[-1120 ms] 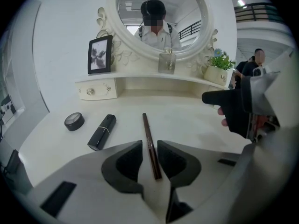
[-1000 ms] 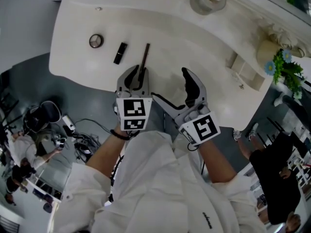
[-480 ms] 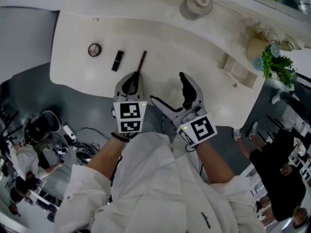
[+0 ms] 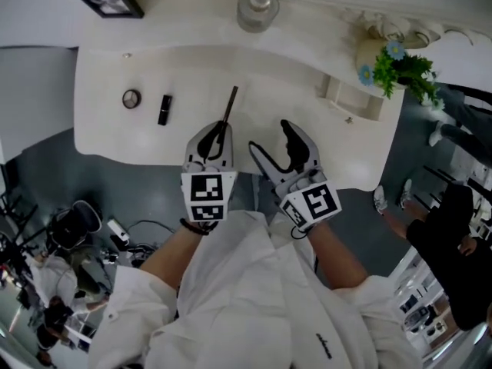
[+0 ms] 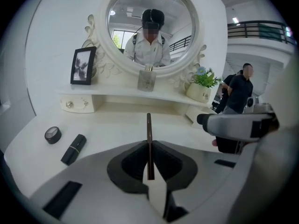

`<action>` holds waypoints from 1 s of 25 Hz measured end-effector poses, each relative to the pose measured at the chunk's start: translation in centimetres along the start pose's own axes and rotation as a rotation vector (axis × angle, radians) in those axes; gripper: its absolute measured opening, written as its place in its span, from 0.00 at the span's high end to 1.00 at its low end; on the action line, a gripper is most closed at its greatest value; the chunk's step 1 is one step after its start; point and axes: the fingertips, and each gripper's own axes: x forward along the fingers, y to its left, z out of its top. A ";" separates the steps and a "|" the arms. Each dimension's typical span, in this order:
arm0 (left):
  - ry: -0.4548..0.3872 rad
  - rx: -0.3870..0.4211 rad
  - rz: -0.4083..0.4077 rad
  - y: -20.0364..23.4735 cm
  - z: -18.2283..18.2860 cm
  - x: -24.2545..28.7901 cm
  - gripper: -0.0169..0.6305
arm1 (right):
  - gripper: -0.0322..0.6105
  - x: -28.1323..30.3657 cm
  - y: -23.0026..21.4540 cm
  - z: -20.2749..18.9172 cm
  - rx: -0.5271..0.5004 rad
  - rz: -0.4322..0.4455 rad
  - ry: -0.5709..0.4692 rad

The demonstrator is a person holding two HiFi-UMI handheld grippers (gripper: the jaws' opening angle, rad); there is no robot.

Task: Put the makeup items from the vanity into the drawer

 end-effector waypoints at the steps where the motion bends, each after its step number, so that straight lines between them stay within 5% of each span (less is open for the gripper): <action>1: -0.006 0.006 -0.008 -0.8 0.4 0.1 0.89 | 0.44 -0.7 -0.6 0.3 0.000 -0.013 -0.009; 9: -0.017 0.052 -0.091 -7.9 2.1 1.2 0.89 | 0.81 -6.0 -5.0 2.2 0.021 -0.131 -0.076; 25: -0.016 0.100 -0.197 -18.3 4.3 3.4 0.89 | 0.90 -11.7 -11.5 3.4 0.054 -0.215 -0.117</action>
